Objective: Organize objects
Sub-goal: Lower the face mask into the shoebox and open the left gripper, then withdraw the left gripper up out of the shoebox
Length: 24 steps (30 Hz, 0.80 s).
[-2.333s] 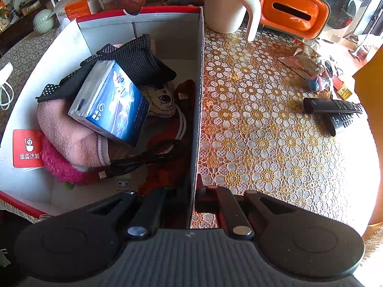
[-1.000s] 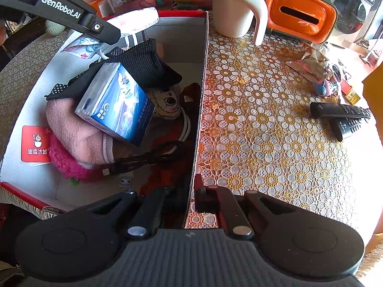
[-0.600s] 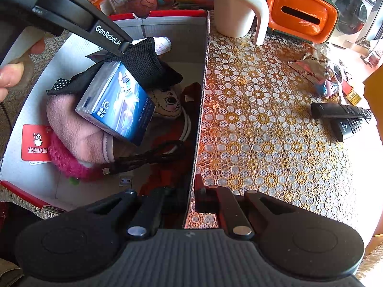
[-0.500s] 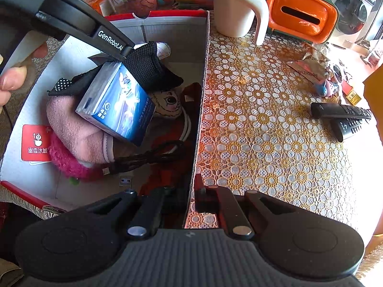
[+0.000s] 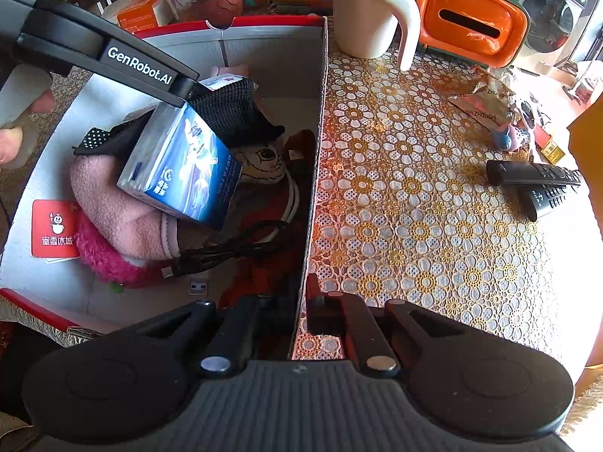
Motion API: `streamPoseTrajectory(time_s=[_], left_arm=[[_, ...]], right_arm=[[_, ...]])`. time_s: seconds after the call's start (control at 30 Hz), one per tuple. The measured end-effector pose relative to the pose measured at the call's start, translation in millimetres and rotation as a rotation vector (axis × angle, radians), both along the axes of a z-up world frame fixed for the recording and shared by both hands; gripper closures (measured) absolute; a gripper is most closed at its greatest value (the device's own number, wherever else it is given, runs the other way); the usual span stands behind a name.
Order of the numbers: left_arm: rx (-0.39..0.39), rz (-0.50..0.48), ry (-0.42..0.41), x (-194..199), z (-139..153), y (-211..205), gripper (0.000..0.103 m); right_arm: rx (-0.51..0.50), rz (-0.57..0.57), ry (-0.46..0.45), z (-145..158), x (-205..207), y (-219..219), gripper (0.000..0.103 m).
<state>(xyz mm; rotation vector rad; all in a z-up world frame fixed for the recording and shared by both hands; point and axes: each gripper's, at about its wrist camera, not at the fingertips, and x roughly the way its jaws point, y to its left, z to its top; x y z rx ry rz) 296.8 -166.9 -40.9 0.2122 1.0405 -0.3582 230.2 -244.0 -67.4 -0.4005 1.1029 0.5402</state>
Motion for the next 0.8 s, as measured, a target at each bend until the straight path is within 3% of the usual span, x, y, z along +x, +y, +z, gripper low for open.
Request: streamPoseTrajectory(time_s=[0.43, 0.8], left_arm=[[-0.041, -0.024, -0.075, -42, 32, 23, 0.036], [-0.082, 0.001, -0.172, -82, 55, 54, 0.006]], right_arm=[[-0.030, -0.011, -0.001, -1, -2, 3, 0.099], [-0.044, -0.020, -0.013, 4, -8, 4, 0.099]])
